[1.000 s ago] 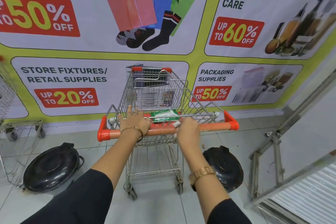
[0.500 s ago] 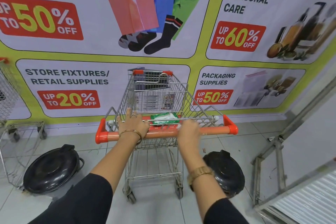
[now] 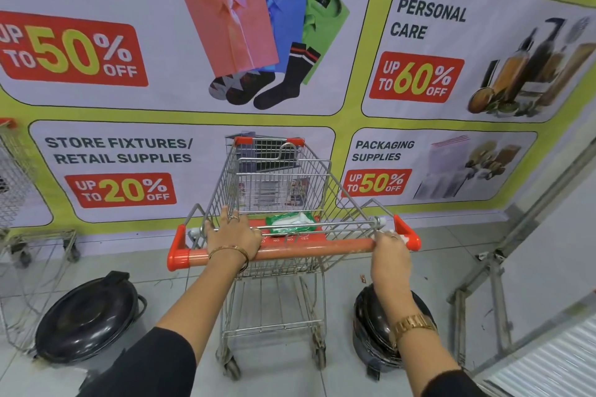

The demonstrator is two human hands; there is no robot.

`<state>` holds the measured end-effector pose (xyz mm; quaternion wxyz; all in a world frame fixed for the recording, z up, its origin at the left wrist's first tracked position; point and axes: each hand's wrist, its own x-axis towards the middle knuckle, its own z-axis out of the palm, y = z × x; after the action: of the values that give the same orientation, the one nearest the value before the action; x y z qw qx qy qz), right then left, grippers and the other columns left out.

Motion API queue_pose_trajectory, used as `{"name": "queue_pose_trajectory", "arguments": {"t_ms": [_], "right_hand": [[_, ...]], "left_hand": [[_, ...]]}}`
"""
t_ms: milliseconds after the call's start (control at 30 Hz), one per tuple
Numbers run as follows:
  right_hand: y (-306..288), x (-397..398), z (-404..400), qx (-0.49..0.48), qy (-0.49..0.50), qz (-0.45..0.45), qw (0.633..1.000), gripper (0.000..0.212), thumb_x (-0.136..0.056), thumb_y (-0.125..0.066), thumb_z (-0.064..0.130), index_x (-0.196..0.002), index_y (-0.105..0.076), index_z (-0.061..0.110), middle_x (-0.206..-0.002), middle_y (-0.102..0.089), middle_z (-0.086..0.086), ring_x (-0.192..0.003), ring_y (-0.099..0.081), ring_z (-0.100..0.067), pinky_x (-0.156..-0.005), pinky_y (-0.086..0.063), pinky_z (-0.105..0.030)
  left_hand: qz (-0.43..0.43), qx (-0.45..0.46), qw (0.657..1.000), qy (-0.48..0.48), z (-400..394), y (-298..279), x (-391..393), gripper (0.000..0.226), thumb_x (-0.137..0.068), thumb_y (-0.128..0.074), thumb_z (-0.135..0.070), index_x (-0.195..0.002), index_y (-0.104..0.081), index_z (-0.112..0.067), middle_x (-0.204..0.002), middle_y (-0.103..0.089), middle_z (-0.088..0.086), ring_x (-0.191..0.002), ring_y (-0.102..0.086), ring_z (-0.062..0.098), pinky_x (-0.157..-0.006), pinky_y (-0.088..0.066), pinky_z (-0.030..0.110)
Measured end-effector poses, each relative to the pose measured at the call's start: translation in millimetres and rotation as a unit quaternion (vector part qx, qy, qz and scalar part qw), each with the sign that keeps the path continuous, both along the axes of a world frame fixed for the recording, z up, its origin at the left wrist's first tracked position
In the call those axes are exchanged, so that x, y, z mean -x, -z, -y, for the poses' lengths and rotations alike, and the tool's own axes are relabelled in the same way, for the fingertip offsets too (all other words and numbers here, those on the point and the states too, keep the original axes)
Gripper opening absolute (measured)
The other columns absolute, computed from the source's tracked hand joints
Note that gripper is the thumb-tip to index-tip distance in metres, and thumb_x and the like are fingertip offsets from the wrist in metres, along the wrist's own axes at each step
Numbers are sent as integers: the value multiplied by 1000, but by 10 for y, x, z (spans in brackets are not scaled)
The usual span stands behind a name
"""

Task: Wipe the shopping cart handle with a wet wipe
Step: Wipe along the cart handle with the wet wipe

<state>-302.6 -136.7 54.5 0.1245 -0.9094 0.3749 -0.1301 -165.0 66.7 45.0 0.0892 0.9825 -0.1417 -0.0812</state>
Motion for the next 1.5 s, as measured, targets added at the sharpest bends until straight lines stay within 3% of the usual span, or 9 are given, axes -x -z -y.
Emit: {"name": "queue_pose_trajectory", "arguments": {"t_ms": [333,500,633,700,967,1100,1200,1333,1500], "right_hand": [[272,-224,-1067,-36,-128,72,989,66,-82,-39,-18,-140,-31,12,-152,-22,-16,-141,-20,-26,-112,-28,-34],[424,-189,-1070,22,-269,116,956,80,-37,-69,-22,-109,-63,13,-112,-69,-8,-104,-65,-26,-73,-57,-30],[322,38,-592,-32,-226,112,967,70,-78,-42,-21,-134,-44,21,-147,-34,-1,-134,-34,-17,-111,-26,-31],[293,106,-355,-50,-183,103,976,71,-79,-32,-22,-137,-41,19,-151,-25,-2,-139,-22,-15,-112,-11,-24],[244,-10,-582,-20,-116,68,991,73,-80,-43,-15,-144,-13,6,-154,-12,-14,-143,-3,-26,-114,-23,-32],[253,-111,-687,10,-91,57,994,63,-89,-39,-7,-143,-7,1,-153,-9,-19,-143,-3,-31,-118,-16,-37],[275,-254,-965,15,-93,33,995,66,-79,-51,-15,-139,-23,-7,-146,-26,-29,-139,-20,-40,-113,-29,-43],[309,-444,-1462,63,-177,37,981,84,-17,-81,-17,-99,-67,-4,-97,-70,-26,-93,-68,-37,-61,-61,-39],[319,-505,-1776,87,-258,45,961,85,-16,-84,-6,-99,-70,9,-101,-73,-11,-95,-69,-26,-61,-60,-29]], "left_hand": [[-3,9,1000,-4,1,1,-2,53,-95,-28,-32,-144,-33,-14,-156,-27,3,-148,-6,20,-118,-12,52],[-7,21,1000,-12,-8,18,-32,52,-94,-30,-32,-142,-37,-13,-154,-31,3,-148,-7,21,-116,-12,53],[-16,27,999,-8,-3,8,-18,52,-94,-31,-33,-141,-37,-13,-154,-31,5,-148,-8,22,-116,-12,54],[-23,37,999,-13,14,10,-7,52,-94,-32,-32,-141,-37,-12,-154,-31,7,-148,-8,22,-117,-12,53],[-51,122,991,-35,-85,-85,-96,49,-95,-39,-30,-141,-36,-13,-152,-33,9,-147,-12,26,-116,-15,55],[36,42,998,10,-331,-158,-204,53,-96,-35,-31,-146,-27,-18,-158,-20,1,-148,-4,21,-116,-7,53],[42,-27,999,21,-489,-73,-176,52,-97,-28,-31,-148,-24,-19,-159,-17,1,-148,-2,19,-117,-6,53],[56,-50,997,20,-547,-10,-183,53,-98,-22,-33,-148,-23,-17,-159,-17,2,-148,-6,18,-120,-8,48],[52,-43,997,24,-585,7,-211,54,-99,-19,-34,-150,-16,-15,-160,-12,5,-149,-5,20,-121,-5,45]]}}
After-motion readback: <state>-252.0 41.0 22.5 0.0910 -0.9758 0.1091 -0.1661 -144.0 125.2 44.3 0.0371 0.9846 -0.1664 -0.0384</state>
